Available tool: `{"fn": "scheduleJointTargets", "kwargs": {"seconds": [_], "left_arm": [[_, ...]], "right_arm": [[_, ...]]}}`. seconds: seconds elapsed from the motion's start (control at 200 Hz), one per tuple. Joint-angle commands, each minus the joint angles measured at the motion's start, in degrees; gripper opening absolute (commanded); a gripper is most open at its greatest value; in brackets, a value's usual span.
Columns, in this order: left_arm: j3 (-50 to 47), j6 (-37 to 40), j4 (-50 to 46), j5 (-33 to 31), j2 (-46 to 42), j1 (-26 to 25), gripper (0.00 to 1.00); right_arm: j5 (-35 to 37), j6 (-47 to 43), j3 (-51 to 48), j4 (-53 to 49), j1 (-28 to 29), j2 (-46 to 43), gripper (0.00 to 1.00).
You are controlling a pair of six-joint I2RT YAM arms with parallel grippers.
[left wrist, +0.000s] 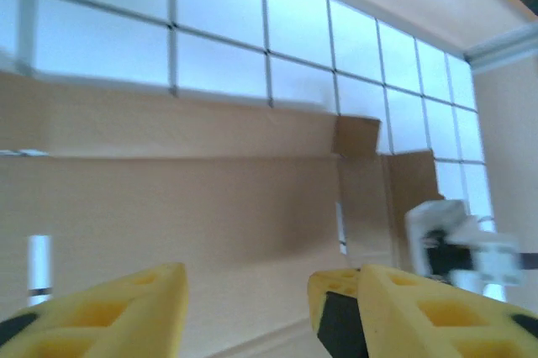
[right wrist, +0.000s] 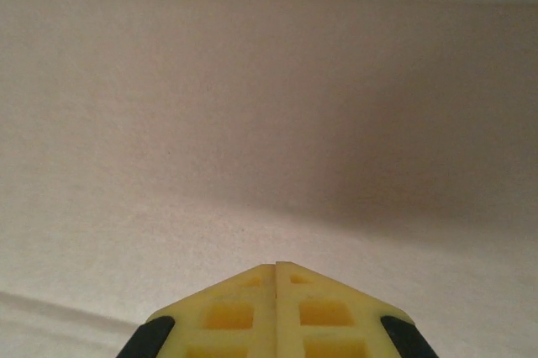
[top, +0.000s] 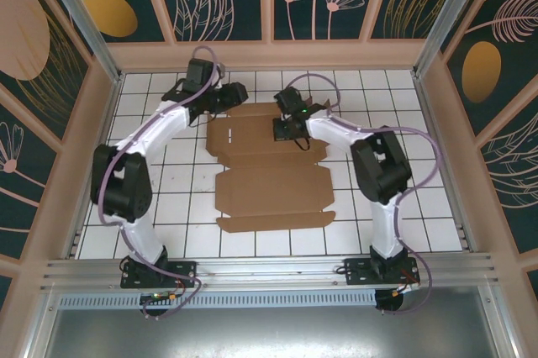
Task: Fold the paper box
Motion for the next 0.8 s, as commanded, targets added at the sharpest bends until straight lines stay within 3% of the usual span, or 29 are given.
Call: {"fn": "scheduleJointTargets", "kwargs": {"seconds": [0.0, 0.16, 0.53, 0.646, 0.796], "left_arm": [[-6.23, 3.26, -8.15, -12.53, -3.16, 2.19, 0.63], [-13.63, 3.93, -6.75, -13.35, -2.71, 7.15, 0.70], [-8.07, 7.36, -5.07, -6.81, 8.67, 7.47, 0.64], [-5.27, 7.34, -5.77, -5.31, 12.09, 7.49, 0.53], [-5.72, 6.59, -4.83, -3.00, 11.79, 7.47, 0.29]], "right_arm": [[5.19, -1.25, 4.14, -4.35, 0.55, 4.32, 0.00], [4.95, -1.61, 3.04, -2.82, 0.73, 6.39, 0.00], [2.06, -1.96, 0.33, -0.69, 0.14, 7.90, 0.00], [1.40, -2.05, 0.32, -0.61, -0.37, 8.26, 0.00], [0.78, -2.32, 0.32, -0.73, -0.79, 8.79, 0.00]]}}
